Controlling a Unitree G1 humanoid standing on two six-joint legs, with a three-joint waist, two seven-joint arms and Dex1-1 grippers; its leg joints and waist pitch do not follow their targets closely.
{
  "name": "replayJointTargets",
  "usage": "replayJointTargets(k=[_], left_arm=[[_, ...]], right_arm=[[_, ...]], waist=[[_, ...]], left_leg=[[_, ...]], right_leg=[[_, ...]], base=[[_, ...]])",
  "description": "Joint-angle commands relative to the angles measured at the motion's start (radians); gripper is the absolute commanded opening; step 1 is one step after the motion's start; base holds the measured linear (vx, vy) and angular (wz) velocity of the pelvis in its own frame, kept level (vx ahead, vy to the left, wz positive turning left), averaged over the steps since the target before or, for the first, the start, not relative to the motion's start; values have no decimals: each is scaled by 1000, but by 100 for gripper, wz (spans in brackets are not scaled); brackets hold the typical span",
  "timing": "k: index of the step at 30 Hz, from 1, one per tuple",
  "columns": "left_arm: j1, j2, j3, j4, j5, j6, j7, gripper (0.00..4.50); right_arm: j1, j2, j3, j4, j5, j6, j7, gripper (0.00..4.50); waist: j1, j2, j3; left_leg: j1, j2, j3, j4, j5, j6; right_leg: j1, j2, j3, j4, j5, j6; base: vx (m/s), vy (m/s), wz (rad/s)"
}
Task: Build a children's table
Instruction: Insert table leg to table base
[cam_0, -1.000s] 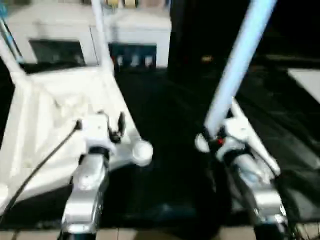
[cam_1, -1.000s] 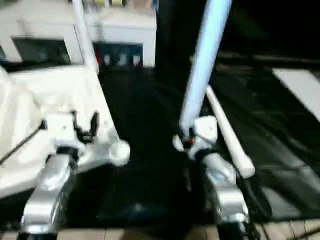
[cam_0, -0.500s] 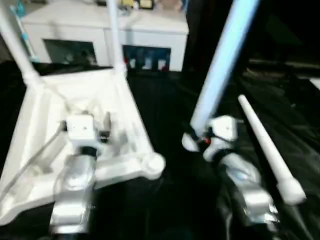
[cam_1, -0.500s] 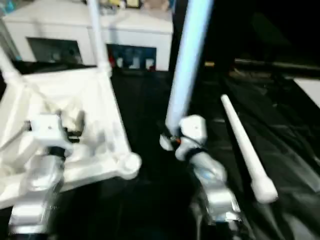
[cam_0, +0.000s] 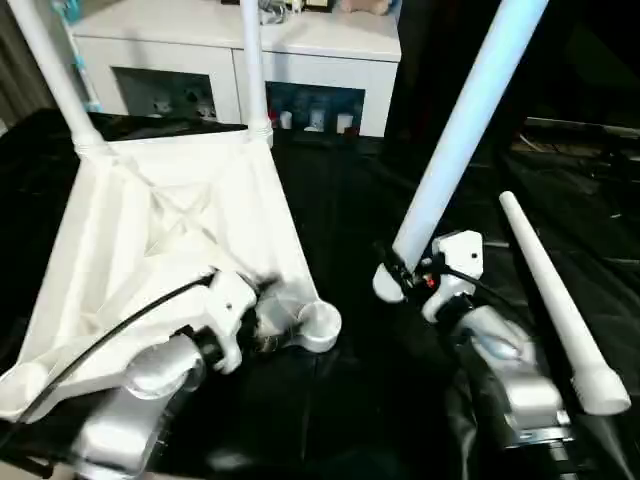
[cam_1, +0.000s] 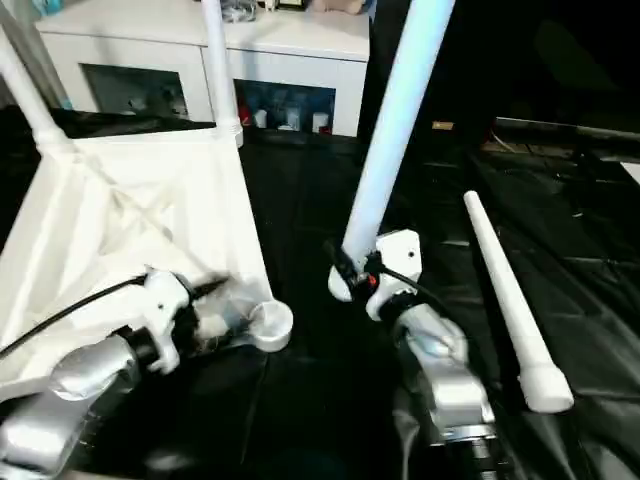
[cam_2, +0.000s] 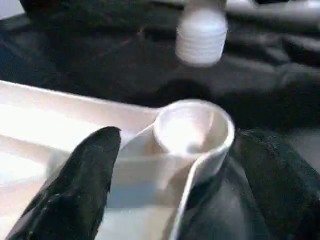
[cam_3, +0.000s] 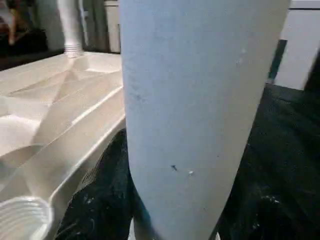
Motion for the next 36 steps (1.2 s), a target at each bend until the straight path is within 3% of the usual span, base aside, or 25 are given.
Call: replayJointTargets(k=[1, 3, 6, 8, 10, 13, 16, 18, 23, 30, 31, 36], left_arm=[[-30, 23, -17, 4, 0, 27, -58, 377], [-64, 72, -27, 26, 16, 49, -112, 376], [-94, 135, -40, 39, 22, 90, -164, 336], [-100, 147, -39, 39, 16, 104, -171, 334], [-105, 170, -42, 36, 4, 130, -198, 304], [-111, 188, -56, 41, 19, 131, -225, 294], [-114, 191, -70, 47, 28, 137, -226, 249], [-114, 193, -74, 48, 30, 137, -227, 249], [-124, 199, -95, 98, 85, 102, -215, 204], [-159, 185, -96, 182, 96, 61, -218, 143], [-166, 183, -95, 195, 98, 54, -220, 117], [-195, 181, -97, 242, 108, 36, -250, 83]], right_arm=[[-30, -19, 2, -37, 27, 29, 50, 184], [-38, -52, 16, -44, 34, 47, 97, 184], [-39, -79, 31, -59, 32, 57, 139, 184], [-38, -82, 31, -64, 35, 61, 144, 184], [-34, -89, 30, -76, 46, 74, 156, 184], [-19, -104, 34, -102, 69, 97, 190, 184], [-7, -107, 35, -116, 75, 98, 198, 184], [-5, -107, 35, -118, 74, 99, 199, 184], [2, -101, 42, -121, 73, 98, 207, 184], [-8, -101, 50, -112, 75, 95, 215, 184], [-8, -101, 50, -115, 76, 96, 215, 184], [-6, -100, 51, -114, 75, 94, 221, 184]], waist=[[-1, 9, -43], [-1, 3, -45], [4, 7, -49], [2, 6, -53], [3, 9, -56], [4, 16, -61], [6, 19, -58], [6, 19, -56], [7, 15, -54], [9, 15, -49], [9, 17, -51], [10, 18, -53]], left_leg=[[1, 89, -32, -111, -175, 21], [-5, 89, -32, -112, -152, 24], [-6, 86, -29, -109, -102, 30], [-11, 86, -29, -107, -64, 36], [-10, 86, -27, -104, -34, 42], [-12, 88, -27, -100, 20, 67], [-10, 92, -25, -103, -25, 63], [-7, 95, -22, -106, -55, 50], [-10, 98, -20, -110, -91, 24], [-13, 101, -24, -118, -137, 4], [-12, 102, -24, -117, -133, 2], [-13, 101, -24, -116, -107, 7]], right_leg=[[38, -90, 57, -88, -246, -217], [43, -91, 57, -88, -235, -219], [44, -90, 56, -84, -200, -219], [48, -91, 54, -80, -152, -230], [47, -89, 51, -76, -103, -248], [48, -86, 45, -65, 5, -277], [47, -90, 43, -71, -21, -292], [45, -90, 42, -75, -48, -294], [49, -92, 39, -81, -108, -272], [47, -97, 38, -90, -211, -240], [46, -97, 38, -90, -207, -239], [47, -98, 38, -85, -150, -250]], base=[[0, 0, 0], [0, 0, 0], [0, 0, 0], [0, 0, 0], [0, 0, 0], [0, 0, 0], [0, 0, 0], [0, 0, 0], [0, 0, 0], [0, 0, 0], [0, 0, 0], [0, 0, 0]])
